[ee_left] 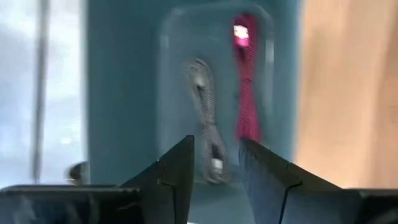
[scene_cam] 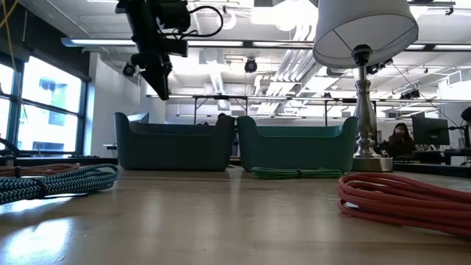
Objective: Pick & Place USB Port
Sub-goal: Put the pink USB cable into the green bin
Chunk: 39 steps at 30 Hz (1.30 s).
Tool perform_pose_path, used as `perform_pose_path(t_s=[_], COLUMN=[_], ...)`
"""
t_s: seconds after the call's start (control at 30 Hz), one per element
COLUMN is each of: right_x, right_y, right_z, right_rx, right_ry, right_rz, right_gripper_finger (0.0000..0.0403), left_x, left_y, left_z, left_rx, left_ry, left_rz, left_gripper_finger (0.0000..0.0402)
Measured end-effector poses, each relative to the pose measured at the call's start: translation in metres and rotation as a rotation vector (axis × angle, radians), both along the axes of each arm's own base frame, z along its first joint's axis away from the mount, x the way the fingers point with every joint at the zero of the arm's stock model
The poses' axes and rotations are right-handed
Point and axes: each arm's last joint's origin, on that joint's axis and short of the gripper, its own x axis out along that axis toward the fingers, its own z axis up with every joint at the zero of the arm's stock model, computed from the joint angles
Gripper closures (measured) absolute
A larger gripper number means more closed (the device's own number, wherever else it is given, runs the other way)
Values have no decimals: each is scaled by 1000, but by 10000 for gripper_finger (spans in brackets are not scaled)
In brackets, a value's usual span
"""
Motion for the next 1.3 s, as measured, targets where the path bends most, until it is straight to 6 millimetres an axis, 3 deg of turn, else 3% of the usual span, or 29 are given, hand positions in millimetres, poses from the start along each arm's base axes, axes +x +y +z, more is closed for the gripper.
perform_pose_path(t_s=[0.2, 0.4, 0.6, 0.93, 1.1, 1.3], right_x=[0, 0, 0, 0, 1, 1], right_y=[0, 0, 0, 1, 1, 2], right_z=[0, 0, 0, 0, 0, 0], right_rx=[5, 4, 6, 13, 20, 31], right_ry=[7, 7, 5, -3, -8, -13], right_rz=[0, 0, -1, -1, -1, -1], right_gripper_finger=[242, 242, 242, 242, 242, 242], left_x=[-19, -32, -27, -23, -31, -40], left_y=[-17, -52, -95, -166, -184, -184], left_z=[1, 3, 10, 5, -14, -50], left_rx=[-264, -437, -435, -213, -173, -204], left_ry=[143, 320, 321, 335, 404, 503], left_rz=[16, 75, 61, 19, -8, 21], left_gripper_finger=[280, 280, 280, 280, 280, 260])
